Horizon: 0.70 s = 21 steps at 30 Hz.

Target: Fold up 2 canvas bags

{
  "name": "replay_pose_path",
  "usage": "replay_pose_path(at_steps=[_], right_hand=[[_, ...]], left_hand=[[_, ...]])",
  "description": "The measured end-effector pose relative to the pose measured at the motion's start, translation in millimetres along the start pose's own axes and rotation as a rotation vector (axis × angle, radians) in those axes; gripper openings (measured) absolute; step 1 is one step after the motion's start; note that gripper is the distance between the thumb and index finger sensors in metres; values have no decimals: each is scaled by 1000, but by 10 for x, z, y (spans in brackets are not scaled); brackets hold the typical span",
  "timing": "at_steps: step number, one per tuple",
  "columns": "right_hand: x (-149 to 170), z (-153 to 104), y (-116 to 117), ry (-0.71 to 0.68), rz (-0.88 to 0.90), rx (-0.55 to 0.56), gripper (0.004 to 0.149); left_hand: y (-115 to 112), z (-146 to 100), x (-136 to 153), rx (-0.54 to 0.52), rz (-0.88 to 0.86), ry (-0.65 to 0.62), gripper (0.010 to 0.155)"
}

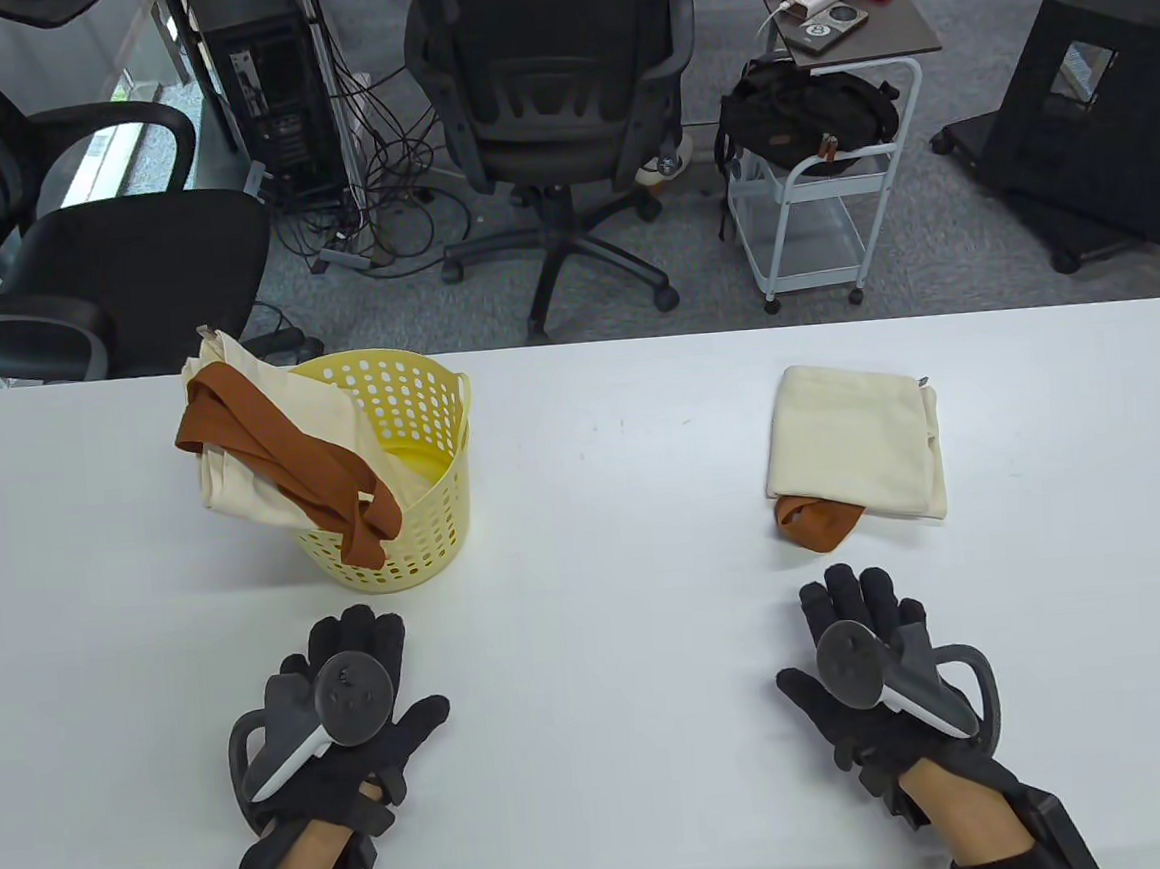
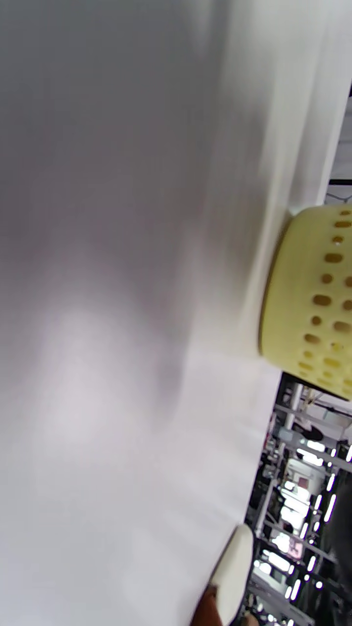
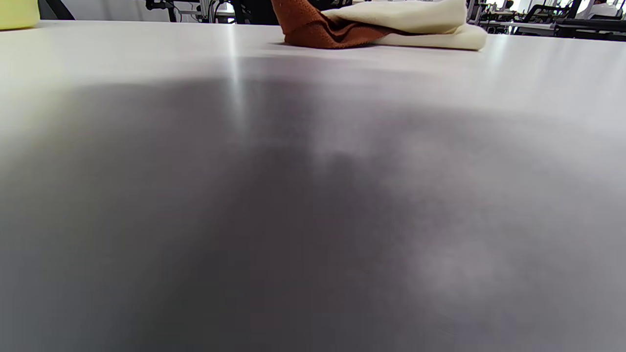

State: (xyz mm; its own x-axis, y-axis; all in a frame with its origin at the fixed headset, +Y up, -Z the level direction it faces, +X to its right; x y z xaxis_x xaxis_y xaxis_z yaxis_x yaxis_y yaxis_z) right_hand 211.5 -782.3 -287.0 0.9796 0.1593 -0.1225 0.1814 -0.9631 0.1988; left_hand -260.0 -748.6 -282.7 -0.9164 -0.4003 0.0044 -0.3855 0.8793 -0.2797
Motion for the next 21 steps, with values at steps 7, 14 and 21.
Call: replay_pose_path(at_steps=[7,14,21], right_hand=[[-10,-1,3,3,1,5,81],[-2,-3,1,-5,29,0,82],[-4,-7,-12,-11,30,6,82]], left_hand=[[352,-162,69,-287,-164,78,89],[1038,-353,208,-623,-454,53,89],[1523,-204,372,-683,-537,175,95]])
Point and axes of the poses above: the tracker on the back of each hand, its own x axis roughly to the little-finger side, its own z axis roughly from the wrist to the fingertips, y = z × x, the point moved 3 cm from there along z, roughly from the wrist to the fingertips, and after that the axes turned 13 degrees about -z, right-handed, at the moved point
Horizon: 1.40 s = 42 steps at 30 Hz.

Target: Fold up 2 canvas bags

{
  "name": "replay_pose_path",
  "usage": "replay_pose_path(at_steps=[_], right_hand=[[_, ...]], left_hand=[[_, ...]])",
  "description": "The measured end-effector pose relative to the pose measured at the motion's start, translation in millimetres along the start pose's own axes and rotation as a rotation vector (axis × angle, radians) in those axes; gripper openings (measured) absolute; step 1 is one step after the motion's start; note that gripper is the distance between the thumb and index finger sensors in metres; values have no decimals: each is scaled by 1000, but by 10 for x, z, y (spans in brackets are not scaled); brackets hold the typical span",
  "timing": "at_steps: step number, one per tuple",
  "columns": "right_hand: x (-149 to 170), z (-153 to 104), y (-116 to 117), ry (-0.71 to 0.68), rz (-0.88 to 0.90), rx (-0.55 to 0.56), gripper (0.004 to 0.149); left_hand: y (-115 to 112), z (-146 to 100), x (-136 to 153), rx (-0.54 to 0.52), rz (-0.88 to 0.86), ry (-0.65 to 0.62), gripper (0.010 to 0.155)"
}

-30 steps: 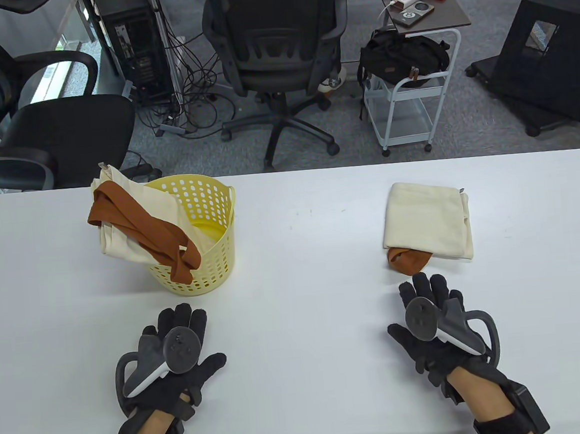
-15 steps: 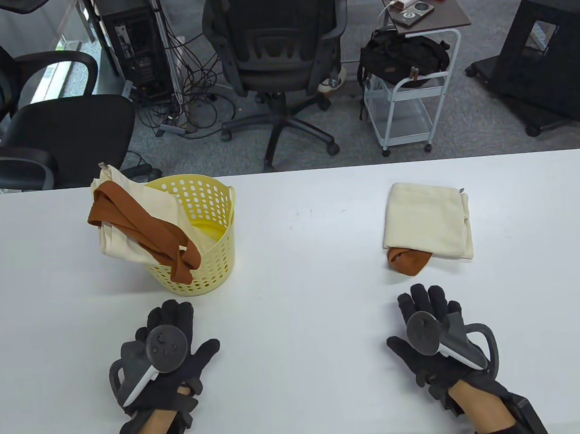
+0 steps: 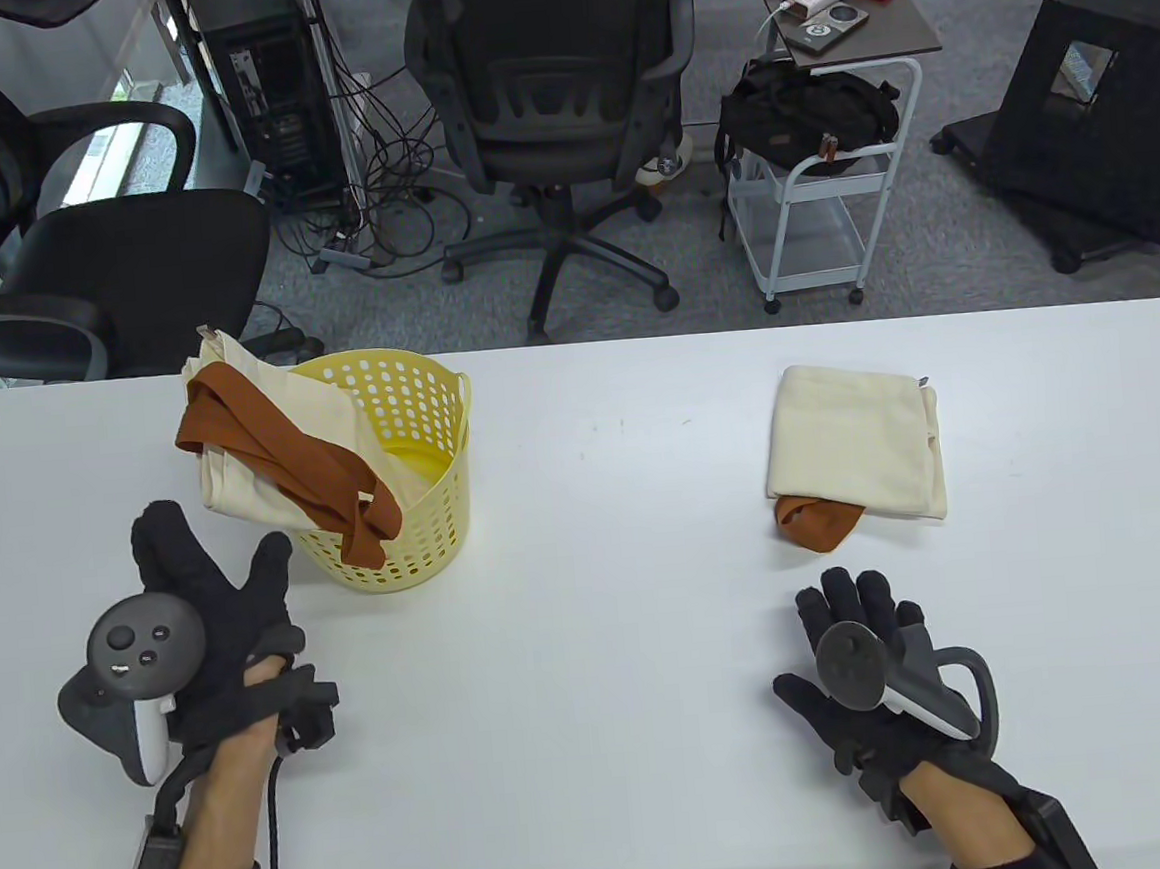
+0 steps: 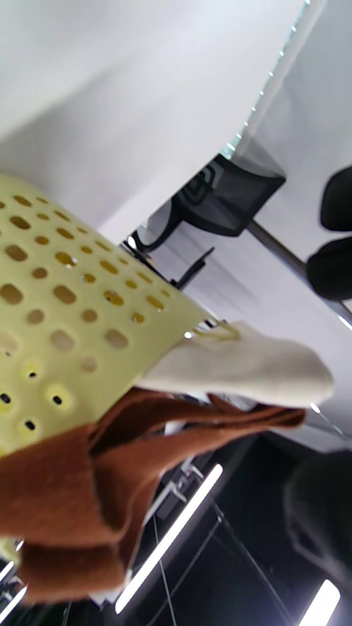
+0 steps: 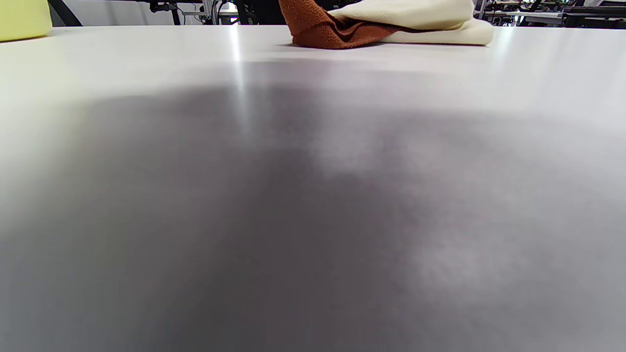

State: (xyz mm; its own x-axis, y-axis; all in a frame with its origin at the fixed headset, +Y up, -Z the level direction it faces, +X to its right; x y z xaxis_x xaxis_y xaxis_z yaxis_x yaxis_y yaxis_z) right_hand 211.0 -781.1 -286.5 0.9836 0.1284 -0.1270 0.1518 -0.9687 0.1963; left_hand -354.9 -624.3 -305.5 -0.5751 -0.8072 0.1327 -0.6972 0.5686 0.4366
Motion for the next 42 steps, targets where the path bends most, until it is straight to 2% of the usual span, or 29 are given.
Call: replay_pose_path(at_steps=[6,11,20,22,24,25,31,36,42], right_hand=[[15,29,50,1,-3,-25,82],[30,40,60,2,-6,-23,82],[16,88,108,2,-13,-49,82],[16,89,104,1,-34,-40,82],[21,83,82,-2,-48,-26,82],[27,81,74,-2,-43,-22,82],[37,69,25,-3,-28,-10,82],[81,46,-43,9,-10,14,82],[135,2,-120,20,6,53,82]], left_hand=[[-62,224,-17,20,-35,60,99],[-144,283,-36,-33,-19,81,94],[-211,309,-104,-142,-10,6,77],[-226,312,-105,-143,-69,-15,75],[-254,313,-126,-123,-143,-88,74],[-251,289,-145,-159,-138,-82,73],[-295,278,-314,-109,-221,-141,69],[-191,264,-574,-129,-280,-184,67],[68,158,-978,-140,-361,-266,66]])
Point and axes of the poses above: the tracker on the back of each hand, its own x axis roughly to the little-finger side, its own z axis roughly from the wrist to the fingertips, y = z × x, the point moved 3 cm from there along z, roughly from the wrist to the fingertips, and after that the axes turned 13 degrees about -z, right-handed, at the moved point
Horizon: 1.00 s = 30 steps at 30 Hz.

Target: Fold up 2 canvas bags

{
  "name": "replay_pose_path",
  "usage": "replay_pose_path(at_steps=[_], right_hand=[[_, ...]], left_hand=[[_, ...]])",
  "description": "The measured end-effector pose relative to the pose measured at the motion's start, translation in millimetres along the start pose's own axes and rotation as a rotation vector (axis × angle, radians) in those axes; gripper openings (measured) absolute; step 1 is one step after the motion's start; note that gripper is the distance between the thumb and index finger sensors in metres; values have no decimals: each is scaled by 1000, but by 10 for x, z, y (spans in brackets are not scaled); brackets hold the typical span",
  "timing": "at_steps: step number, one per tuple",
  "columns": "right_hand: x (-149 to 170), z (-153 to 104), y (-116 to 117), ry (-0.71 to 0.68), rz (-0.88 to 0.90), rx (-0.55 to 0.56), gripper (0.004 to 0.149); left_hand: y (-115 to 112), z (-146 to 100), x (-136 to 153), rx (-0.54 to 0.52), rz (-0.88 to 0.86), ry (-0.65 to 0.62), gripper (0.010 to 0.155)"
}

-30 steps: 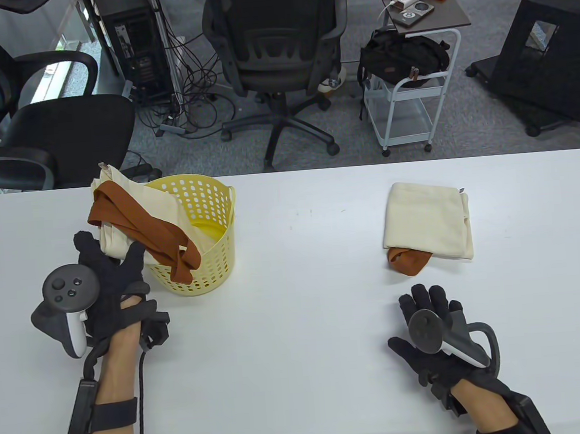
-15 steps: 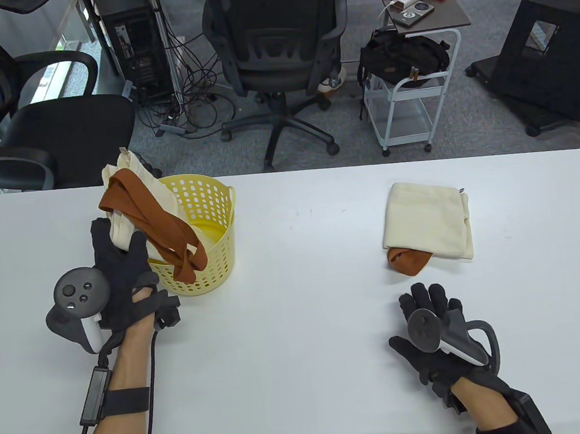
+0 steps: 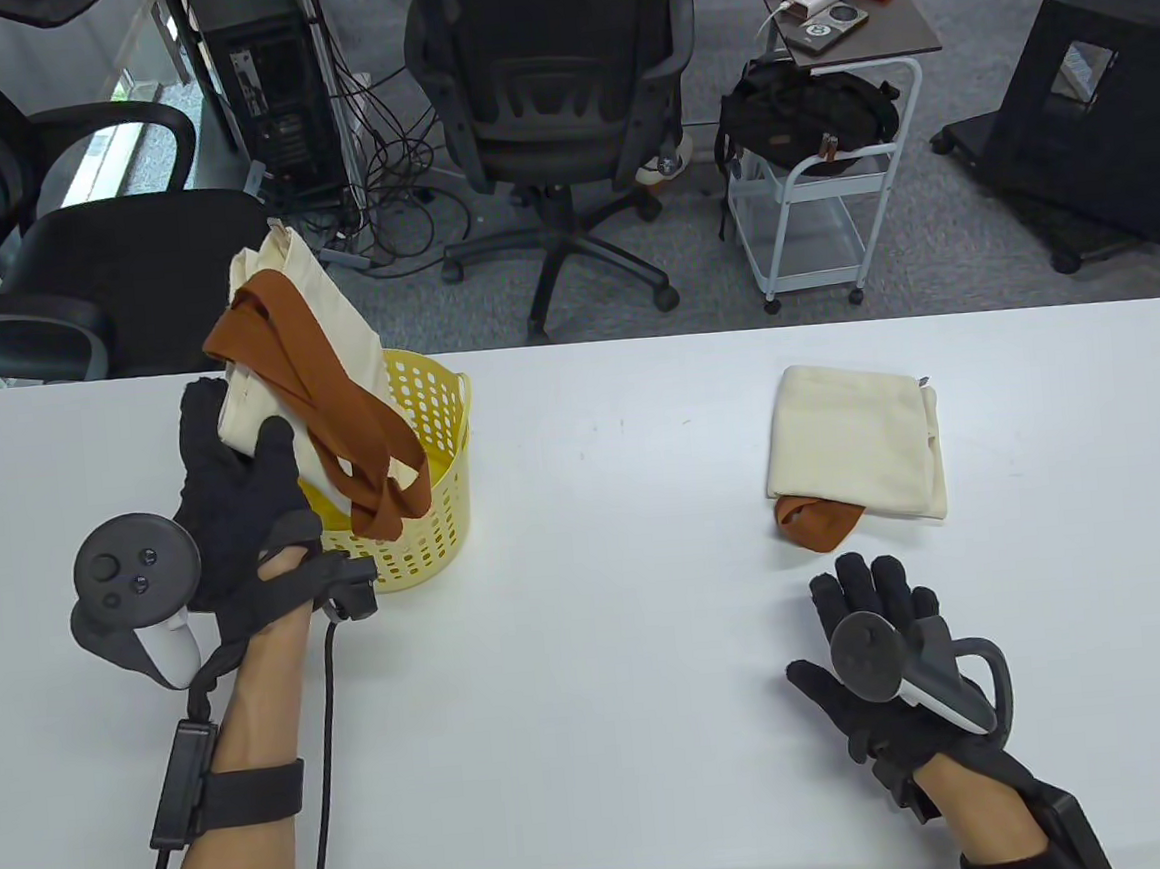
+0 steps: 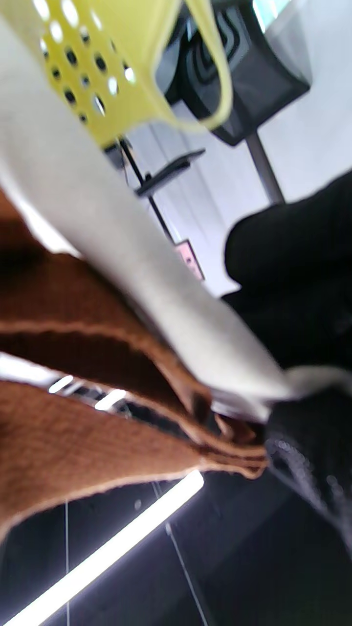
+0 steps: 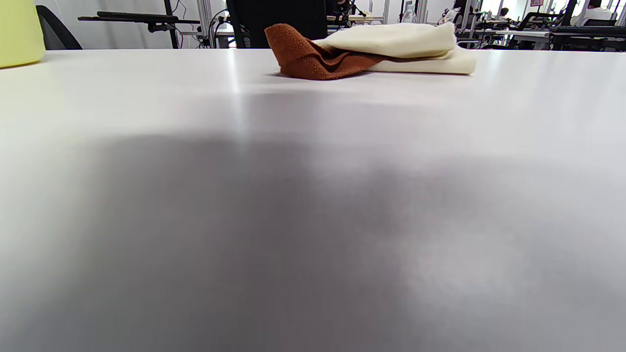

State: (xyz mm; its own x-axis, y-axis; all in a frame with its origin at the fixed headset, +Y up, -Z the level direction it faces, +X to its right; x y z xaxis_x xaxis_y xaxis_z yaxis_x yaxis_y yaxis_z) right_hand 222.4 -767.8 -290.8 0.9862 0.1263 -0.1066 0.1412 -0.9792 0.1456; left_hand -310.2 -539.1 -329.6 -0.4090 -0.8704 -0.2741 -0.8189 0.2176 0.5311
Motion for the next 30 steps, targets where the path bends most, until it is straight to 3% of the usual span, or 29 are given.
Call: replay_pose_path(at_steps=[10,18,23,27,30], right_hand=[[-20,-19,-51,-23,1,14,82],[-26,-59,-103,-24,6,30,82],[-32,-55,-97,-28,7,26,81],[-23,-59,-115,-23,16,38,81],[-1,-64,-117,-23,28,48,81]], left_hand=[[148,-223,-810,2,-144,-195,64],[178,-362,-1145,8,-227,-235,63],[70,-455,-1024,58,-380,-151,63],[-131,-520,-744,116,-477,-42,63],[-398,-577,-411,227,-568,46,61]])
Point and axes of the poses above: the tracker on the back of each hand, its own x axis roughly to the little-finger side, its own z axis roughly from the wrist to the fingertips, y = z × x, the point moved 3 cm from there along z, roughly from the wrist to the fingertips, and after that the axes turned 13 degrees about -z, right-handed, at the moved point
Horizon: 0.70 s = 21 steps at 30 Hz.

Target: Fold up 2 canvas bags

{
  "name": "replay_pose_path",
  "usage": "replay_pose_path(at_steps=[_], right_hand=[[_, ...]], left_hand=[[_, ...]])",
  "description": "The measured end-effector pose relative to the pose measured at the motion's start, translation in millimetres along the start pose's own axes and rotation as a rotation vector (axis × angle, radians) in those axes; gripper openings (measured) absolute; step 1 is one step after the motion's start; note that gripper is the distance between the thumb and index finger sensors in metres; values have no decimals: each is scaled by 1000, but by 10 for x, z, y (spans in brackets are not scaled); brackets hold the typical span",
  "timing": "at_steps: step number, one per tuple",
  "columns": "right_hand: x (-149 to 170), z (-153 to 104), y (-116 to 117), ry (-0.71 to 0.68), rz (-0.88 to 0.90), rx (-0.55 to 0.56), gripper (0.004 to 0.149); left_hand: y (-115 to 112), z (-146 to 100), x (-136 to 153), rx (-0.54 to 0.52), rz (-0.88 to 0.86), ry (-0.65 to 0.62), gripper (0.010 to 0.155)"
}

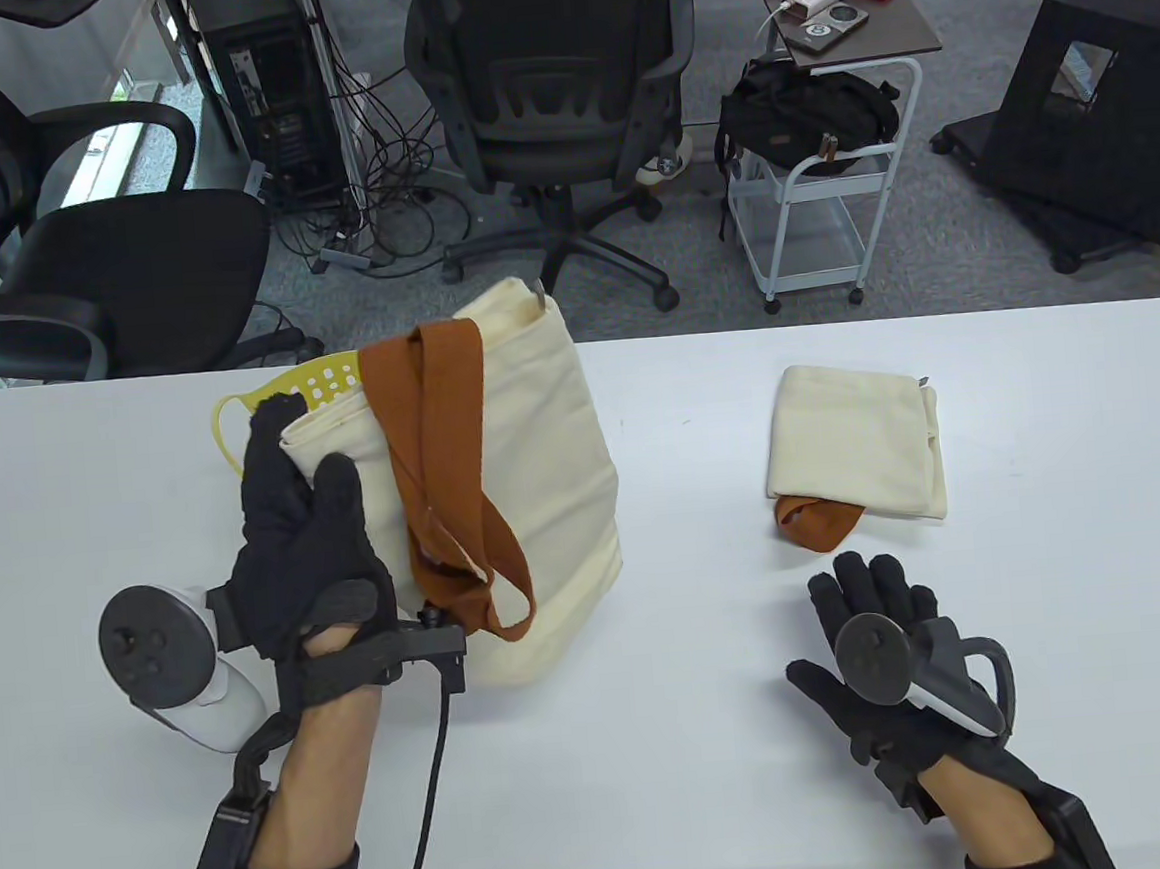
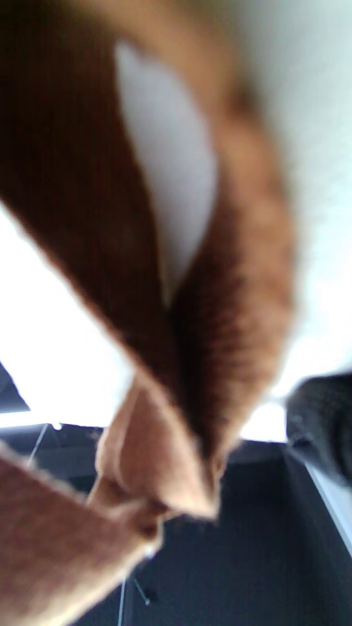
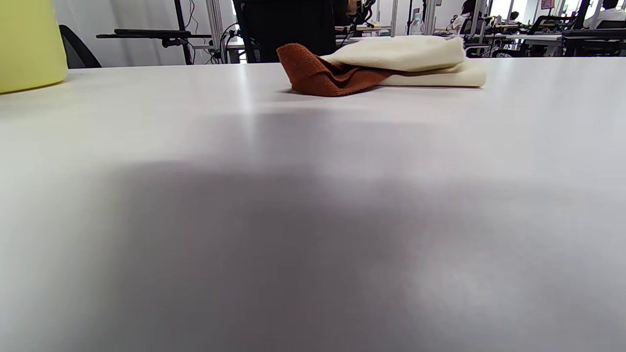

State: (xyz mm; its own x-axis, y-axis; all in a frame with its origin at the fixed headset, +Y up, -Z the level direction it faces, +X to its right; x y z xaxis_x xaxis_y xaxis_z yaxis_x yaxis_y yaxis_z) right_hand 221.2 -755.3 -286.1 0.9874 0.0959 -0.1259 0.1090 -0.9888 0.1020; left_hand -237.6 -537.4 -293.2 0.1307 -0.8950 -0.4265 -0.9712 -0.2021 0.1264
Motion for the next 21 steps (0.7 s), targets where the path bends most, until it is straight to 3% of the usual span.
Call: replay_pose_path(at_steps=[6,11,16,21], right_hand=[[13,5,-20,-10,37,7,81],[17,-5,-149,-43,141,87,79],[9,74,-321,-79,368,131,78],[-260,273,-492,-209,630,70,81]], left_hand=[[-78,-76,895,125,-224,197,61],[-170,-178,1516,225,-381,337,61],[-242,-275,1900,274,-446,447,61],[-226,-332,2076,261,-477,498,61]])
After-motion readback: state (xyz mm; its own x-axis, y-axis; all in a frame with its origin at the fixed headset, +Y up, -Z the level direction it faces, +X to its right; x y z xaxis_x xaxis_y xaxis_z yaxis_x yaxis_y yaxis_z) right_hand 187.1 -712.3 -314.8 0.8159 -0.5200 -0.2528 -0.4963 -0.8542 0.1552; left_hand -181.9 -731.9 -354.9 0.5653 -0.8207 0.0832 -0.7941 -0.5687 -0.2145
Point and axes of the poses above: the tracker on the back of each hand, its own x axis roughly to the little-finger side, its own z axis roughly from the wrist to the fingertips, y = z × x, the point moved 3 cm from there along z, roughly from the wrist to the fingertips, and after that the axes turned 13 degrees about -z, right-handed, at the moved point
